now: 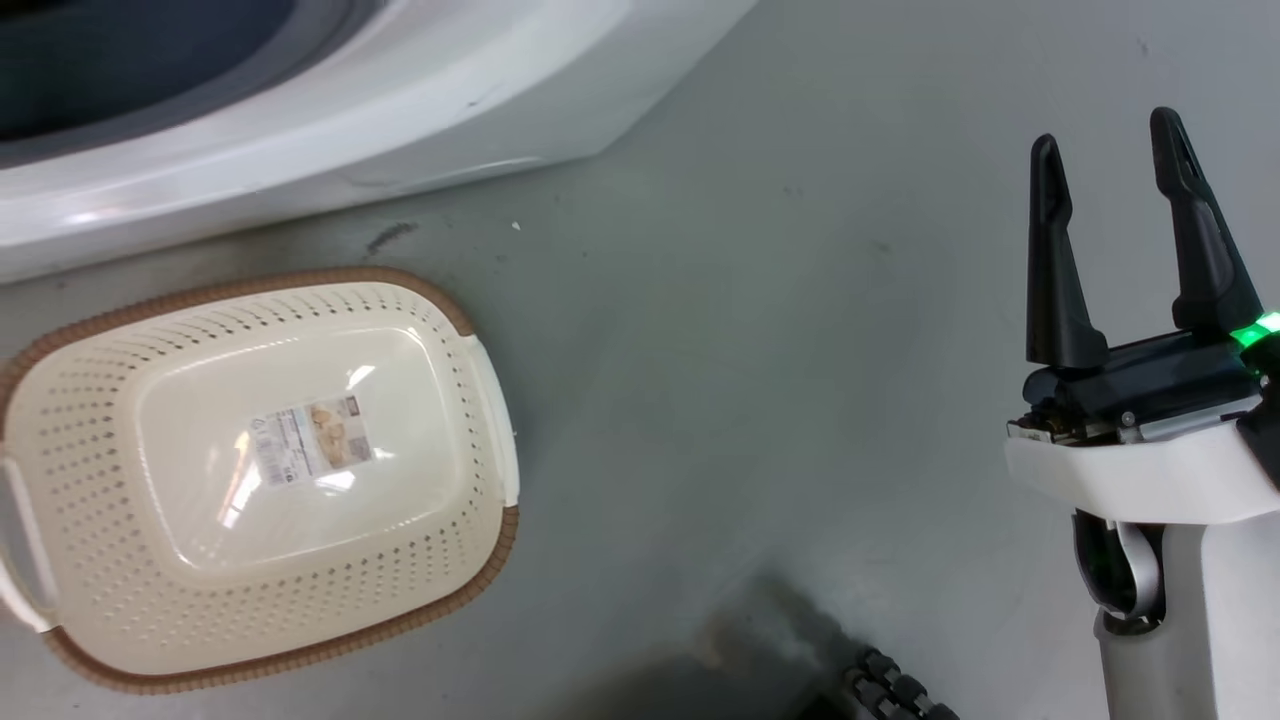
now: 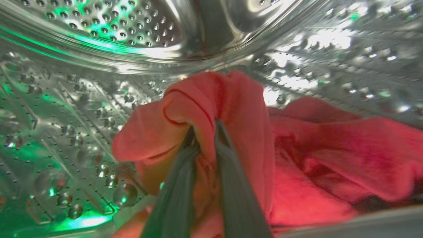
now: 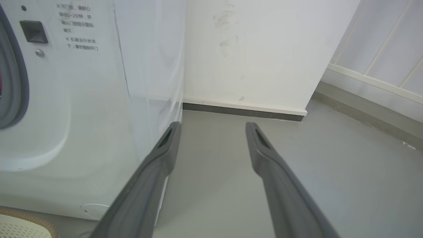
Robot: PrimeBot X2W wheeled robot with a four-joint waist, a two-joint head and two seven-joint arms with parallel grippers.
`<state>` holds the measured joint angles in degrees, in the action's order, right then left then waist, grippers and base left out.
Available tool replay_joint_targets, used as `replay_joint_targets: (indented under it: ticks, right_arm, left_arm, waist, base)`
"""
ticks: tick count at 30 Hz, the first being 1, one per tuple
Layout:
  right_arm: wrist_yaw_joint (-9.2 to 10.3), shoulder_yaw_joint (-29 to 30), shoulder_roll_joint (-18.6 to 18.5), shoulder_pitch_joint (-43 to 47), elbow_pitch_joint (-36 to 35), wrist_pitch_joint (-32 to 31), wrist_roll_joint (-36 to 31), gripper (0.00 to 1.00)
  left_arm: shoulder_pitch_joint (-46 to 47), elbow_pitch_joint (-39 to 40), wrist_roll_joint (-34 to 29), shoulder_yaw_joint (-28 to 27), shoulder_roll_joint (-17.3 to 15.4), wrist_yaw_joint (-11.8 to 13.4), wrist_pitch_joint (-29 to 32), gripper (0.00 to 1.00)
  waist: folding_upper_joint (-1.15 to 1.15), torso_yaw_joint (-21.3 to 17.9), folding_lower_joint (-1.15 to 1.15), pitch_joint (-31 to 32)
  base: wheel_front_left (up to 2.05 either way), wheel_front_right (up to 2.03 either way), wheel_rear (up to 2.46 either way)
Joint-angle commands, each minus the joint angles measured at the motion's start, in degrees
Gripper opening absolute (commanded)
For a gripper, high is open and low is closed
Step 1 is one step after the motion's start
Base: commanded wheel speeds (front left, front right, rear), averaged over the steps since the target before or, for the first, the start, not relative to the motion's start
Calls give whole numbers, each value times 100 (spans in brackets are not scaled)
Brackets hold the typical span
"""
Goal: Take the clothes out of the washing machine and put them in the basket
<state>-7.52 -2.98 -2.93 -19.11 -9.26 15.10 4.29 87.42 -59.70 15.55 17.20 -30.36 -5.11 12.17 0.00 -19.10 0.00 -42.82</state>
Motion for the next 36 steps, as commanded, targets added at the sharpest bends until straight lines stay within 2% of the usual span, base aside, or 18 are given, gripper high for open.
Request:
replay_joint_targets:
  ticks: [1, 13, 21, 28, 36]
  right_arm:
    - [6, 41, 9, 8, 25, 10, -75, 100]
    - [5, 326, 8, 414, 255, 10, -337, 100]
    - [6, 466, 7, 774, 355, 10, -540, 100]
    - [6, 542, 8, 1039, 449, 10, -608, 100]
    - [6, 642, 9, 1282, 507, 10, -606, 100]
  left_arm:
    - [-179, -56, 63, -4, 90, -26, -201, 0]
    - [-1497, -378, 191, 252, 724, -127, -1884, 0]
    - [-2402, -306, 411, 399, 1071, -217, -2514, 0]
    - [-3195, 218, 587, 527, 1231, -228, -2703, 0]
    - [-4371, 1631, 731, 457, 1166, -163, -2742, 0]
  waist:
    - [0, 189, 0, 286]
    - [0, 803, 0, 1497]
    - [0, 1172, 0, 2216]
    - [0, 1434, 0, 2653]
    - [0, 1608, 0, 3076]
  base:
    - [0, 0, 0]
    - [0, 0, 0]
    - [0, 0, 0]
    - [0, 0, 0]
    - [0, 0, 0]
